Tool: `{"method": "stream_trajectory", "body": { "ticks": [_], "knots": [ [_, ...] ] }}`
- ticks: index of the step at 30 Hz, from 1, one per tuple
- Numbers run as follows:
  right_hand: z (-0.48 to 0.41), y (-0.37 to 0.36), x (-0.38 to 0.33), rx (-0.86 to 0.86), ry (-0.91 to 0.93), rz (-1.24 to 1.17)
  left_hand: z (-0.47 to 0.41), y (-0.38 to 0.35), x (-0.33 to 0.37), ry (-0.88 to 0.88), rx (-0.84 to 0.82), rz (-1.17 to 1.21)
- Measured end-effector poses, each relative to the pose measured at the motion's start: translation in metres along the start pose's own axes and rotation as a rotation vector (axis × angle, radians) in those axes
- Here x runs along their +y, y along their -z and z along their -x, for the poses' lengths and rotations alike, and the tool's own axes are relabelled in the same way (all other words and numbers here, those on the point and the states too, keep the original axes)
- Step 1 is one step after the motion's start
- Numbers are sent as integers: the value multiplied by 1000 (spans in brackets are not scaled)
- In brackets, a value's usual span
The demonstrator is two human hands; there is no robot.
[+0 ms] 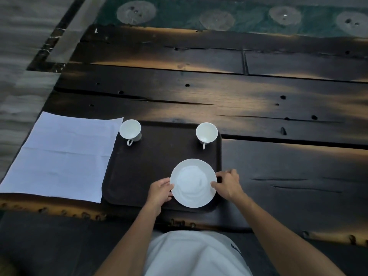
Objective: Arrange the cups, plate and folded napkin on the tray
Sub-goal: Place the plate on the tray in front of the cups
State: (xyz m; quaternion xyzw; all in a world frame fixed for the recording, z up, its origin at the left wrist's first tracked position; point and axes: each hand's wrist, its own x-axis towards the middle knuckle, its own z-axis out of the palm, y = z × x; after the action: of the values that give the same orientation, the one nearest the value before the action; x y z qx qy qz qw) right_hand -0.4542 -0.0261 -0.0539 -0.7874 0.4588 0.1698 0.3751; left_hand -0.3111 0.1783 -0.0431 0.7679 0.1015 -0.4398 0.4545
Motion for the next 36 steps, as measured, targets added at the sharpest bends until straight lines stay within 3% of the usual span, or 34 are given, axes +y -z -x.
{"method": "stream_trajectory", "body": {
  "ticks": [10,17,21,27,36],
  "knots": [
    [-5,0,-1,-3,-5,-56,0,0,-2,10,-6,18],
    [-4,-2,1,97,21,-42,2,-2,-8,-13,18,87],
    [-3,-3,-3,150,43,6,6,-5,-17,-37,129,-84],
    [-7,-2,-3,172,51,30,11,-12,-25,-101,95,-326],
    [-9,-10,3,201,33,-22,9,-11,-26,-168,135,-386]
  ]
}}
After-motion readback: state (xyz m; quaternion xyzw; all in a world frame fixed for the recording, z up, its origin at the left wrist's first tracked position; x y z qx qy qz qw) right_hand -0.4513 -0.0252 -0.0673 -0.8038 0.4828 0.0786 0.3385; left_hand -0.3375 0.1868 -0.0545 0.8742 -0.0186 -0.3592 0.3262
